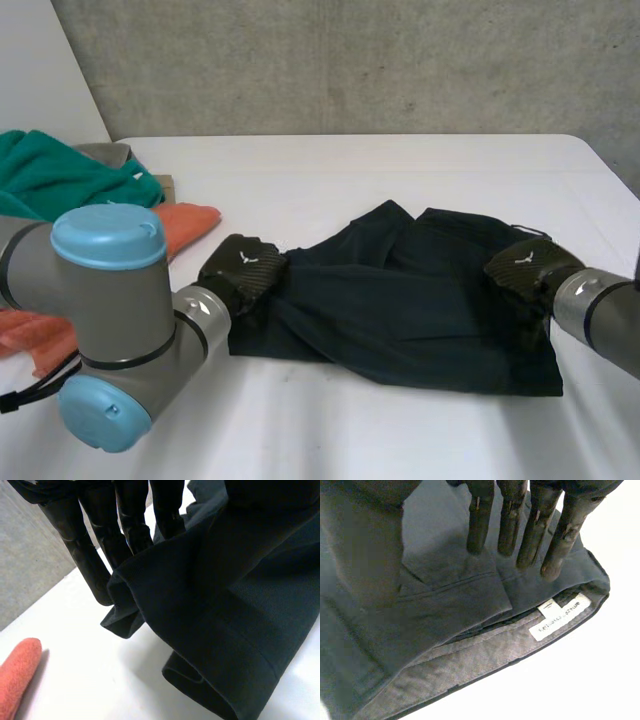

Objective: Fold the laundry.

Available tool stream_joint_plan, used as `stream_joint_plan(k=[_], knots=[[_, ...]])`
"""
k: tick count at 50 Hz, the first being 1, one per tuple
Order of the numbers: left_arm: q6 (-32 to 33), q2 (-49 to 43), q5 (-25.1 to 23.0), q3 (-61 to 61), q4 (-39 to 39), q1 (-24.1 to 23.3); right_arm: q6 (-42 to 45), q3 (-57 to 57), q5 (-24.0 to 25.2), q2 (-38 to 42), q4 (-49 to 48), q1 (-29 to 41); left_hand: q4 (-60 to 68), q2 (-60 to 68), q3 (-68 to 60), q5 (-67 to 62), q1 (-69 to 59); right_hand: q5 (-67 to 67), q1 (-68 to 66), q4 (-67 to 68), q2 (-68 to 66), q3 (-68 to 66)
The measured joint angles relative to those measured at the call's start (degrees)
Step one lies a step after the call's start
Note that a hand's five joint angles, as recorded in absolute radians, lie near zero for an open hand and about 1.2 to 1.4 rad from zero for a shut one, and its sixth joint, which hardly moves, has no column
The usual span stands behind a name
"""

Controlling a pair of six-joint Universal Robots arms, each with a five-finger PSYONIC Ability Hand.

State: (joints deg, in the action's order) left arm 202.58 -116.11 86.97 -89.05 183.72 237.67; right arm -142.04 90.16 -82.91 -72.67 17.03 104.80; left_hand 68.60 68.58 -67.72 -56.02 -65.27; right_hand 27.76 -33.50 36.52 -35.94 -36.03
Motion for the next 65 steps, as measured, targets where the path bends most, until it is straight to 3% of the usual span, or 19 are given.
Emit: stream_joint_plan(k=[2, 4, 15, 18, 20, 22, 23, 25, 33, 43, 51, 59, 65], knots=[[-0.1, 0.4, 0.0, 1.2, -0.7, 0.1, -0.1, 0.7, 0.2, -2.3, 1.6, -0.2, 0.0, 0.0, 0.0, 0.0, 0.0, -12.3, 9.9, -11.2, 10.8, 11.0], [-0.2, 0.3, 0.0, 2.1, -0.9, 0.2, -0.1, 1.3, 0.4, -3.1, 2.8, -0.2, 0.0, 0.0, 0.0, 0.0, 0.0, -15.4, 12.7, -14.5, 13.5, 13.9], [-0.8, -2.5, -0.1, 6.6, -2.0, 1.5, 0.5, 5.4, 4.4, -2.7, 3.6, -0.3, 0.0, 0.0, 0.0, 0.0, 0.0, -16.6, 13.5, -15.5, 14.0, 14.7], [-0.8, -2.8, -0.1, 6.9, -2.1, 1.6, 0.6, 5.8, 4.5, -2.0, 2.1, -0.2, 0.0, 0.0, 0.0, 0.0, 0.0, -14.1, 11.6, -13.6, 13.2, 13.2], [-0.9, -3.1, -0.1, 7.1, -2.2, 1.6, 0.6, 6.3, 4.2, 0.0, -1.7, 0.0, 0.0, 0.0, 0.0, 0.0, 0.0, -4.2, 1.5, -2.3, 2.1, 1.9], [-0.9, -3.1, -0.1, 7.1, -2.3, 1.6, 0.6, 6.3, 4.0, 0.4, -2.5, 0.1, 0.0, 0.0, 0.0, 0.0, 0.0, -4.2, 1.5, -2.3, 2.1, 1.9], [-0.9, -3.1, -0.1, 7.0, -2.6, 1.5, 0.6, 6.2, 3.0, 1.7, -5.5, 0.2, 0.0, 0.0, 0.0, 0.0, 0.0, 21.5, -18.9, 25.1, -26.1, -25.5], [-0.8, -2.9, 0.0, 6.7, -3.4, 1.4, 0.6, 5.8, 1.9, 2.4, -7.5, 0.2, 0.0, 0.0, 0.0, 0.0, 0.0, 27.0, -23.4, 30.6, -31.2, -30.9], [-0.7, 0.6, -0.1, 5.0, -10.0, 0.9, 1.2, 4.0, -2.1, 1.8, -9.4, 0.2, 0.0, 0.0, 0.0, 0.0, 0.0, 27.5, -23.9, 31.5, -31.6, -31.7], [0.0, 21.2, -0.6, 6.5, -20.2, 1.4, 8.0, -12.2, 0.0, -12.9, 10.8, 0.0, 0.1, 0.1, -0.2, 0.0, 0.0, 27.6, -25.9, 31.7, -31.6, -31.7], [-0.1, 30.0, -0.4, 13.1, -20.3, 2.4, 7.8, -26.4, 1.6, -17.5, 14.2, -0.3, 0.2, 0.1, -0.3, 0.0, 0.0, 27.6, -26.1, 31.7, -31.6, -31.7], [-0.1, 28.9, -0.4, 13.7, -19.8, 3.0, 7.5, -26.3, 2.0, -17.4, 13.7, -0.3, 0.2, 0.1, -0.3, 0.0, 0.0, 27.6, -26.1, 31.6, -31.6, -31.7], [0.5, 18.8, -0.4, 14.3, -16.6, 3.3, 6.5, -24.4, 2.0, -9.6, 11.3, 0.0, 0.2, 0.2, -0.3, 0.0, 0.0, 27.6, -26.3, 31.7, -31.6, -31.7]])
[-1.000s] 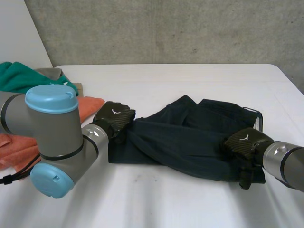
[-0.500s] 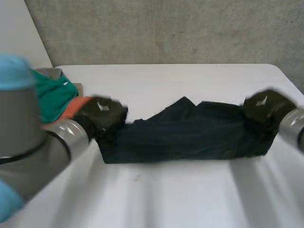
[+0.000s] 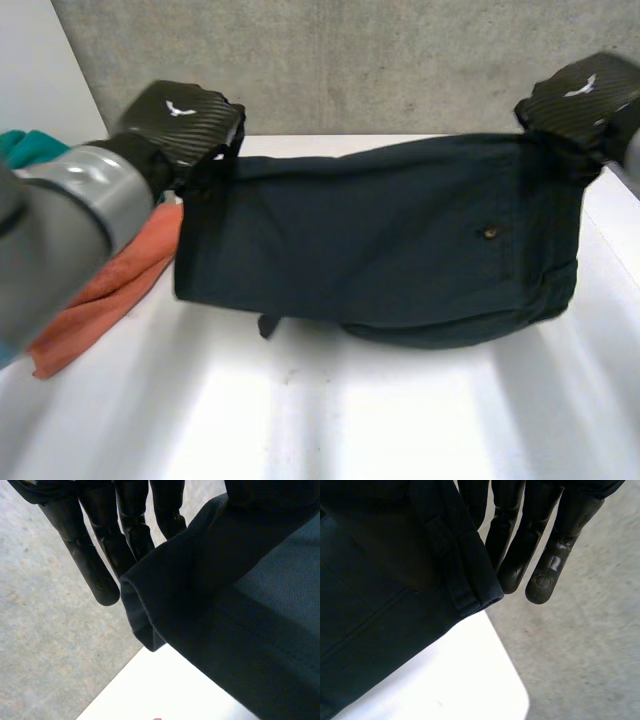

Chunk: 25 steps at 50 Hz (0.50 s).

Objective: Fold the laundry.

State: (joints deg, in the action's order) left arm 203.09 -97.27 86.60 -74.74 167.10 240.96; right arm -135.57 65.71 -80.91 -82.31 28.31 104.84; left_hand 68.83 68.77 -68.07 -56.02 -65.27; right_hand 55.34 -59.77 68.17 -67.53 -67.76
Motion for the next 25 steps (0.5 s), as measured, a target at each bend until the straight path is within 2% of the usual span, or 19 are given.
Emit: stream_joint_plan(k=[3, 6, 11, 13, 14, 16, 20, 25], knots=[[1.6, -7.9, 0.1, 3.9, 4.9, 0.3, -1.6, -1.1, -0.5, 5.9, -4.3, 0.3, 0.0, 0.0, 0.0, 0.0, 0.0, 0.0, -0.1, 0.0, 0.0, 0.0], [4.0, -14.5, 0.3, 9.6, 10.7, 0.5, -4.3, -4.0, -2.4, 12.8, -14.5, 0.6, 0.0, 0.0, 0.0, 0.0, 0.0, 0.0, -0.1, 0.0, 0.0, 0.0], [8.1, -23.4, 1.0, 23.3, 26.1, 0.7, -7.0, -9.1, -7.0, 19.3, -38.2, 1.9, 0.0, 0.0, 0.0, 0.0, 0.0, 0.0, -0.1, 0.0, 0.0, 0.0], [8.8, -24.9, 1.3, 26.8, 30.8, 0.7, -7.4, -10.2, -7.8, 20.4, -45.1, 2.4, 0.0, 0.0, 0.0, 0.0, 0.0, 0.0, -0.1, 0.0, 0.0, 0.0], [9.3, -26.3, 1.6, 30.3, 36.1, 0.7, -7.7, -11.3, -8.5, 21.3, -52.3, 2.9, 0.1, 0.0, 0.0, 0.0, 0.0, 0.0, -0.1, 0.0, 0.0, 0.0], [9.6, -27.4, 2.2, 33.7, 41.9, 0.6, -8.1, -12.4, -9.0, 22.2, -60.3, 3.6, 0.1, 0.1, 0.0, 0.0, 0.0, 0.0, -0.1, 0.0, 0.0, 0.0], [9.5, -28.0, 3.5, 35.9, 48.4, 0.3, -9.5, -14.6, -9.2, 23.7, -69.2, 4.6, 0.0, 0.1, 0.0, 0.0, 0.0, 0.0, -0.1, 0.0, 0.0, 0.0], [8.5, -27.4, 4.8, 31.1, 50.2, 0.2, -12.0, -15.2, -8.8, 25.2, -69.1, 5.2, 0.0, 0.1, 0.0, 0.0, 0.0, 0.0, -0.1, 0.0, 0.0, -0.2]])
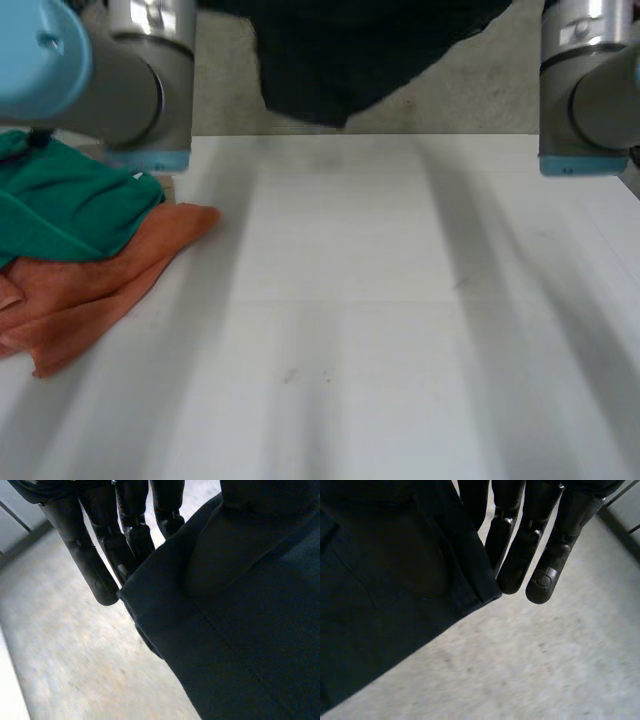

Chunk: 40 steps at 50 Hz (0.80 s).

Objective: Fold the laundry.

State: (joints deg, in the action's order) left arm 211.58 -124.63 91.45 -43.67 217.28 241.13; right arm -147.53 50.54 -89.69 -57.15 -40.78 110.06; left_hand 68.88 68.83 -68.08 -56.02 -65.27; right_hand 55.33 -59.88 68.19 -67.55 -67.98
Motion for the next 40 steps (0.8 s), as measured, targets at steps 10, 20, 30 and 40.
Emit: stream_joint_plan(k=[10, 20, 30, 40], knots=[[-3.7, 0.3, 0.3, -25.4, -1.7, 0.3, -2.4, 10.9, 4.4, 5.5, 14.8, 1.3, 0.0, 0.1, -0.4, 0.0, 0.0, 0.0, 0.0, 0.0, 0.0, -0.7], [-3.6, -1.6, 0.4, -40.5, -11.0, -0.1, 1.4, 21.7, 5.1, 6.8, 29.9, 1.7, -3.0, -3.1, 2.2, 0.3, 0.3, 0.0, 0.0, 0.0, 0.0, -0.8], [-4.3, 12.1, -0.1, -49.2, -26.4, 0.0, 3.6, 32.1, 7.1, -3.4, 40.5, 1.3, -34.5, -34.2, 33.3, 31.9, 31.1, 0.0, 0.0, 0.0, 0.0, -0.8], [-5.1, 17.4, -0.2, -52.0, -28.5, 1.7, 3.3, 41.5, 12.1, -8.1, 40.3, -1.5, -35.8, -35.6, 34.4, 33.5, 32.0, 0.0, 0.0, 0.0, 0.0, -0.8]])
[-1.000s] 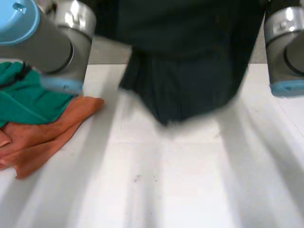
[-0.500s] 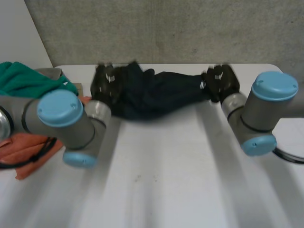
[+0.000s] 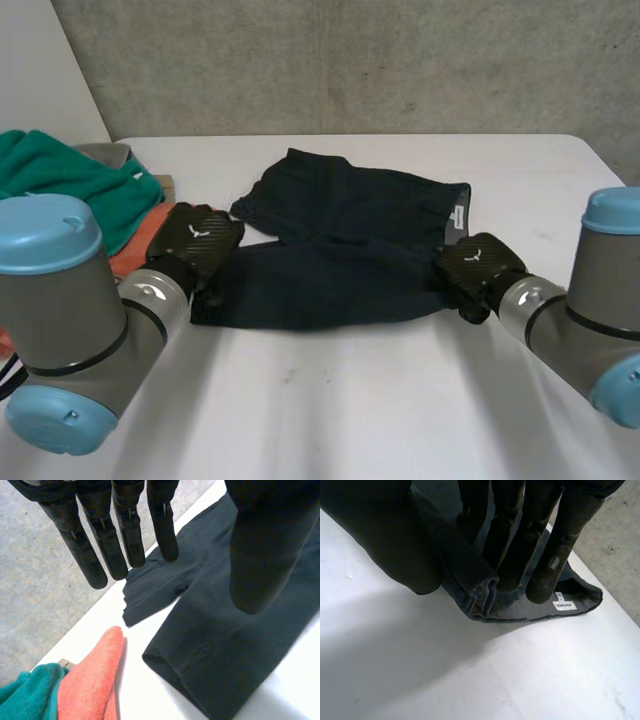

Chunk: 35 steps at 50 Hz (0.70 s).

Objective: Fold the laundry.

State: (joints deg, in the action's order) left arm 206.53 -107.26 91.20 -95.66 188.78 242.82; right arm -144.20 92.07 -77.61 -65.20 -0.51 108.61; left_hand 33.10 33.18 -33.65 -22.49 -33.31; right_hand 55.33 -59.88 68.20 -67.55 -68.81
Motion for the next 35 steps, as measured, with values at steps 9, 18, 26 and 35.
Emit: stream_joint_plan(k=[9, 18, 26, 35], knots=[[-1.6, -2.3, -3.3, 0.7, 0.1, 2.6, -0.7, 2.2, 1.6, -1.0, -0.5, -2.0, 0.0, 0.0, 0.0, 0.0, 0.0, 0.0, 0.0, 0.0, 0.0, 0.0], [-1.4, -10.3, -5.6, 4.5, -0.4, 3.4, -0.8, 2.2, 1.5, -0.8, -0.9, -2.3, 0.0, 0.0, 0.0, 0.0, 0.0, 0.0, 0.0, 0.0, 0.0, 0.0], [-1.3, -14.2, -5.5, 6.9, -1.0, 3.6, -0.8, 2.1, 1.5, -0.7, -1.1, -2.3, 7.1, 7.2, -6.4, -7.6, -7.6, 0.0, 0.0, 0.0, 0.0, 0.0], [-1.3, -16.5, -5.5, 8.7, -1.2, 3.6, -0.6, 2.0, 1.4, -0.6, -0.9, -2.5, 35.3, 35.2, -34.3, -34.1, -32.4, 0.0, 0.0, 0.0, 0.0, 0.0]])
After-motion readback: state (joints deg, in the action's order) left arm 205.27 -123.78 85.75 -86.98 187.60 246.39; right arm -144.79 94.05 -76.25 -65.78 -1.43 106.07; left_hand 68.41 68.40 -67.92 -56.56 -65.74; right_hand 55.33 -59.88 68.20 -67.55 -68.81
